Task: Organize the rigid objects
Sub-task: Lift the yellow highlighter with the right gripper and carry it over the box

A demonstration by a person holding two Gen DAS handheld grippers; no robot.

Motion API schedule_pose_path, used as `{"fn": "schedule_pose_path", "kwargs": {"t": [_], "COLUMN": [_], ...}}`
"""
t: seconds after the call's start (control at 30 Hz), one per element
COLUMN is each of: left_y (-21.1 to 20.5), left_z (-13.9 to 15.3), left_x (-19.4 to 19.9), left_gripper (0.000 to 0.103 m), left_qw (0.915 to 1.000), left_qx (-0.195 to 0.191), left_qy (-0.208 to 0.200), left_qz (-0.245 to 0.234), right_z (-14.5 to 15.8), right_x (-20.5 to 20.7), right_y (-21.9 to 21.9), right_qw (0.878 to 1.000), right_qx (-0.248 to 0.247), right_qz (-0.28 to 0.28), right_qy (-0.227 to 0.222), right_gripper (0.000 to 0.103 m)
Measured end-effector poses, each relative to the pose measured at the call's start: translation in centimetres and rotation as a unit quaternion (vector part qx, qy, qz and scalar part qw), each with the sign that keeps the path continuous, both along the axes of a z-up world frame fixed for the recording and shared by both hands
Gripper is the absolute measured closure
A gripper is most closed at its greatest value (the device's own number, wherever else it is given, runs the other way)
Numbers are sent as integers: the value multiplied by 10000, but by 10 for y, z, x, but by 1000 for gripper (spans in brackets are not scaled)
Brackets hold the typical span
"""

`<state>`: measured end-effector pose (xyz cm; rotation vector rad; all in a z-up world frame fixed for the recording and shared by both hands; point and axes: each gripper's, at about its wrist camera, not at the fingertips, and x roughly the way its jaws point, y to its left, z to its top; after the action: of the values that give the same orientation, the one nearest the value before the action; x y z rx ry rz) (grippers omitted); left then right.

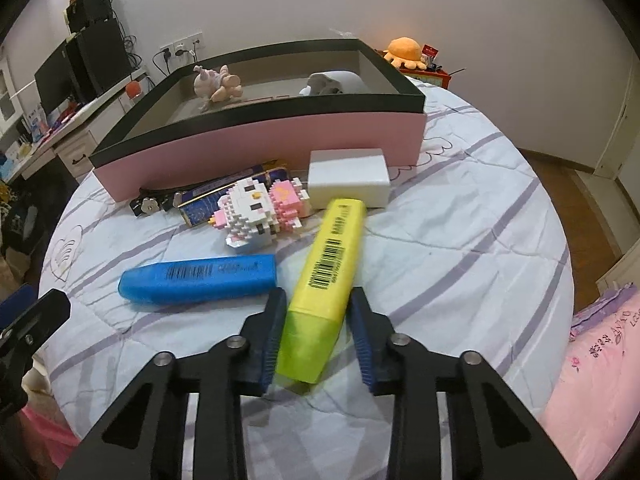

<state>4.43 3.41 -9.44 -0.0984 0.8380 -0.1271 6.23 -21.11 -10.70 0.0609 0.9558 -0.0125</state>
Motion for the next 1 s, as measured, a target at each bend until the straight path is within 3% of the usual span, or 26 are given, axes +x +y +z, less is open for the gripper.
{"fn": "schedule_pose_path", "kwargs": {"t": [0.33, 0.73, 1.0], "left_y": [-11, -17, -18], "left_z": [7, 8, 13], "left_x": [-1, -1, 0], "left_gripper": [0, 0, 0], "left_qw": [9999, 9999, 9998], "left_qx": [64, 121, 134], "left_qy": [-59, -40, -103], "left_qz": [-60, -89, -88], "right_z": [4, -4, 6], "right_x": [-1, 16, 3], "right_y": [-1, 6, -2], "right_qw": [9997, 9998, 9997], "right_qx": [202, -153, 70], "right_qz": [128, 58, 117], "right_qy": [-28, -110, -195], "right_gripper": [75, 76, 77]}}
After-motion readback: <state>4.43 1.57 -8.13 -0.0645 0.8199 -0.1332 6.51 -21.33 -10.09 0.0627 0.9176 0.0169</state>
